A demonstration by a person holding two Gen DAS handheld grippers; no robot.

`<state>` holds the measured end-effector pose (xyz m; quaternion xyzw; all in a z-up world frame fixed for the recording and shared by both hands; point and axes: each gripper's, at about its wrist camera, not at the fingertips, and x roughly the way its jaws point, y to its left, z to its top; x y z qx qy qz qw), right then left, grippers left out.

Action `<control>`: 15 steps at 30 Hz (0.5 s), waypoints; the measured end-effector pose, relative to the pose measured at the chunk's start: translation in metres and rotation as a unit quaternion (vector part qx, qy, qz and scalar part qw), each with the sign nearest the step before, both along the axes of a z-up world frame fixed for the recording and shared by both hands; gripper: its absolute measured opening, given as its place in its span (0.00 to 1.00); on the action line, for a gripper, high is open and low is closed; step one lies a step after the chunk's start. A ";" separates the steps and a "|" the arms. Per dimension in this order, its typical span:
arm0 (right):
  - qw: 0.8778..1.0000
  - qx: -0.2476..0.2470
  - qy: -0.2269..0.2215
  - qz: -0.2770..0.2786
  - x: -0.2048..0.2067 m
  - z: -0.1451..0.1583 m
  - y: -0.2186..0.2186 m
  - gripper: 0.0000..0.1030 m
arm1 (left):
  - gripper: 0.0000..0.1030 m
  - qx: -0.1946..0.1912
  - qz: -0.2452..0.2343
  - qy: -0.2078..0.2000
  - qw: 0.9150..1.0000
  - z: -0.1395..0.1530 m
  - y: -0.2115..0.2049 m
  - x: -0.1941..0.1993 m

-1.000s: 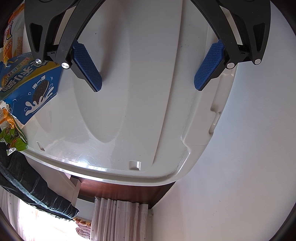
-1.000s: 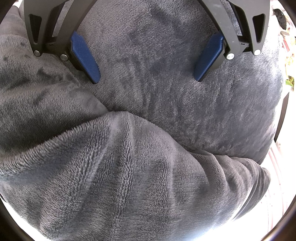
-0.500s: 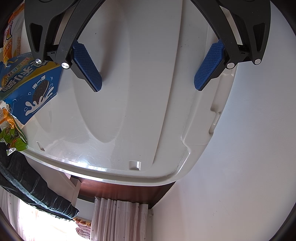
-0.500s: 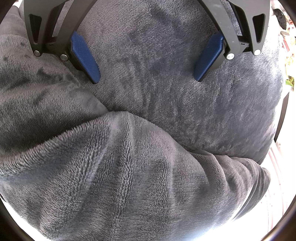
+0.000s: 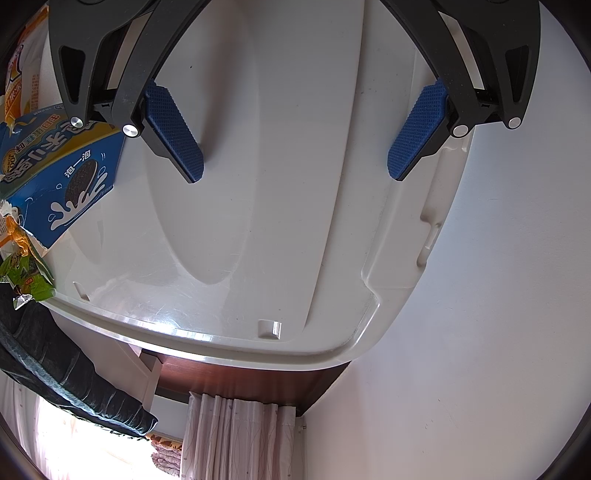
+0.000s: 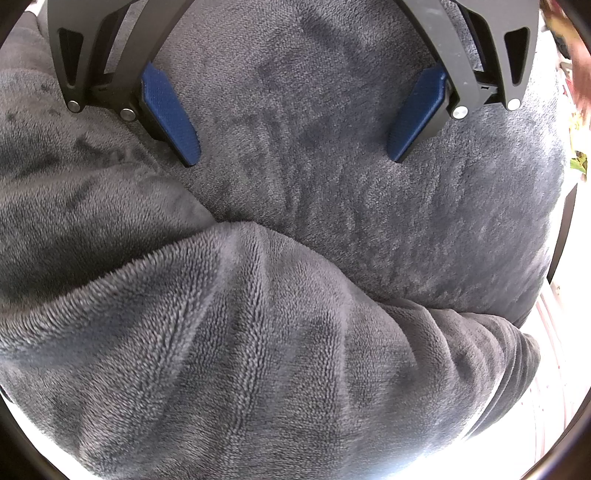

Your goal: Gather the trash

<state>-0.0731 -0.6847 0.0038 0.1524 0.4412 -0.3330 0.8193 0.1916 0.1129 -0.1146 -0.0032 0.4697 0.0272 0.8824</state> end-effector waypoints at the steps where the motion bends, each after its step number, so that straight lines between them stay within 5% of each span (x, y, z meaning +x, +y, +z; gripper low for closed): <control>1: 1.000 0.000 0.000 0.000 0.000 0.000 0.000 0.96 | 0.94 0.000 0.000 0.000 1.000 0.000 0.000 0.000; 15: 1.000 0.000 0.000 0.000 0.001 0.000 0.000 0.96 | 0.94 0.000 0.000 0.000 1.000 -0.001 0.000 0.001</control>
